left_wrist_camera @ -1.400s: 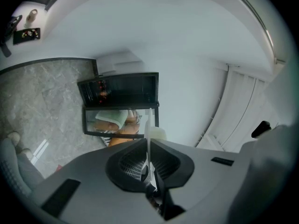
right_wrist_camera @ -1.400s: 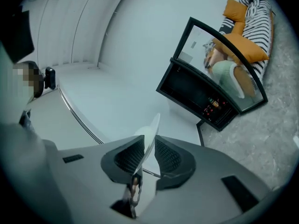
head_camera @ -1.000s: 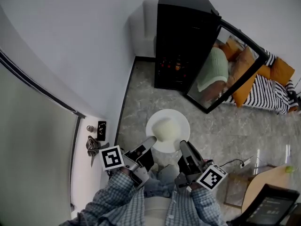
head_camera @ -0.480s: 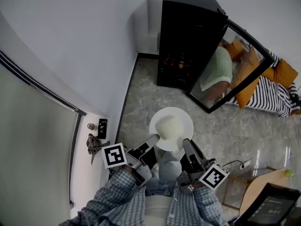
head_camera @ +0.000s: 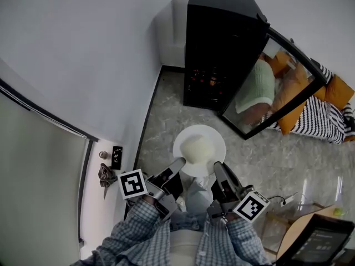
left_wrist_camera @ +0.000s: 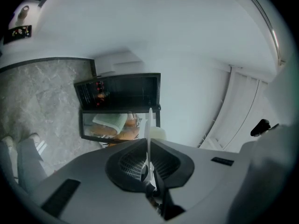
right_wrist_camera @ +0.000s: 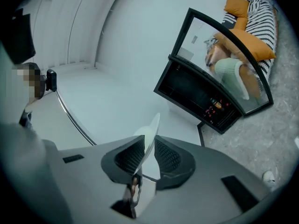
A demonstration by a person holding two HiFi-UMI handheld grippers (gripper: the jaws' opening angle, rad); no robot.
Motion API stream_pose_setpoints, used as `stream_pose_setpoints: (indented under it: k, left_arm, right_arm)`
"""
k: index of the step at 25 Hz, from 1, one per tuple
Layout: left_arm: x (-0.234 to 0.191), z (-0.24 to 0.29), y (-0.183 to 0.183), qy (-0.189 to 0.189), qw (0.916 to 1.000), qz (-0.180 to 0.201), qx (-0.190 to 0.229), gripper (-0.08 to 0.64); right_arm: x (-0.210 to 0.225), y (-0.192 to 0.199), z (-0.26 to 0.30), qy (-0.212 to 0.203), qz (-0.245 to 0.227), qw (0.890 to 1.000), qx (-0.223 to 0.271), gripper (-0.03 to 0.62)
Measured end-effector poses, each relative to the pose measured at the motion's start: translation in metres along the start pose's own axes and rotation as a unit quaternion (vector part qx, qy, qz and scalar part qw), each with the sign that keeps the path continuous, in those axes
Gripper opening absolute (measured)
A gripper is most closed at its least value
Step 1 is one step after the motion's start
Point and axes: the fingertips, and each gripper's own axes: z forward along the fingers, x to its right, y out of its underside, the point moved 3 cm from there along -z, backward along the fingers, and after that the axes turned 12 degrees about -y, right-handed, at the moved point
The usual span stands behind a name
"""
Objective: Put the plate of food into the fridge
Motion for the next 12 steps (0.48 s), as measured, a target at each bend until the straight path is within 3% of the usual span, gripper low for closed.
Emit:
stream_pose_setpoints:
  k: [8,12]
  left_arm:
    - [-0.003,0.005,0.000,0.013,0.9998,0.003,0.016,0.017]
    - [0.022,0.052,-0.011,-0.004,0.9997,-0.003,0.023,0.017]
  right_arm:
    - [0.006,-0.004,0.002,-0.014,0.002,1.000,-0.007,0.071]
    - [0.023,-0.056,0.016,-0.014,0.021,1.000,-0.013,0.071]
